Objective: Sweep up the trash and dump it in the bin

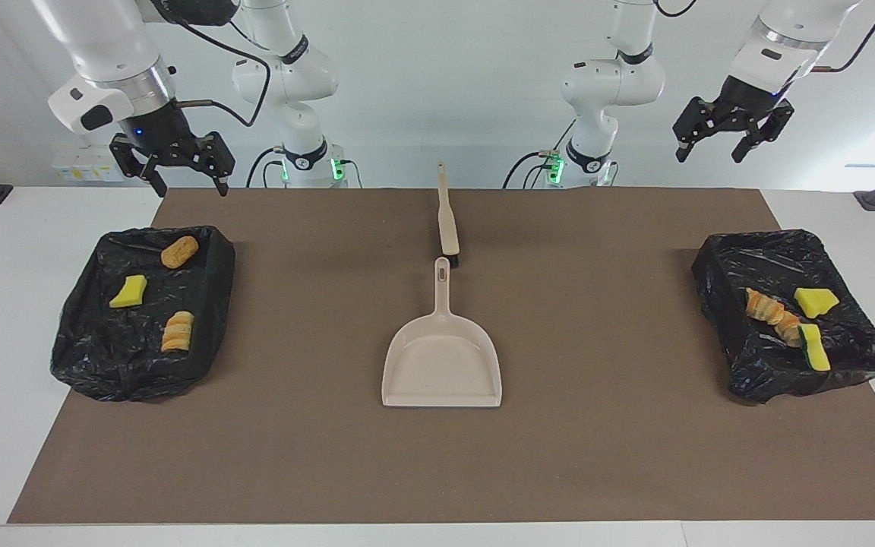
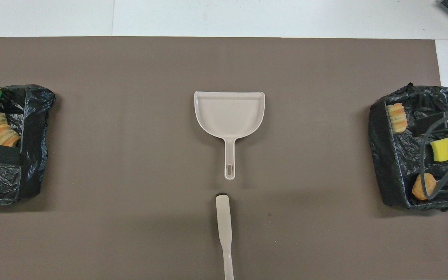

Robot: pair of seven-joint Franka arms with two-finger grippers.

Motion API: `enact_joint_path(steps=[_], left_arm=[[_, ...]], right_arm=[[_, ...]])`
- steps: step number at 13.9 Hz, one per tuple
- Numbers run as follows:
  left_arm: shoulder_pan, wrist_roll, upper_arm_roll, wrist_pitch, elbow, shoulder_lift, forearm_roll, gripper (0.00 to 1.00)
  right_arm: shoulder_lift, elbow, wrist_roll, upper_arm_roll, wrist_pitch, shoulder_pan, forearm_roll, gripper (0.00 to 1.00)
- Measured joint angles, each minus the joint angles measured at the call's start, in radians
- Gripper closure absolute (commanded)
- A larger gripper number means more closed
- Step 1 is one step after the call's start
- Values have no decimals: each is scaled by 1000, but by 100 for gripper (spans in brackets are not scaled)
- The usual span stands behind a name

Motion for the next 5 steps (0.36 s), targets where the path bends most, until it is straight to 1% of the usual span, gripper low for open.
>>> enact_joint_path(steps=[5], left_arm=[[0,0,0,5,-1,0,0,0]], right_arm=[[0,0,0,0,0,0,0,0]])
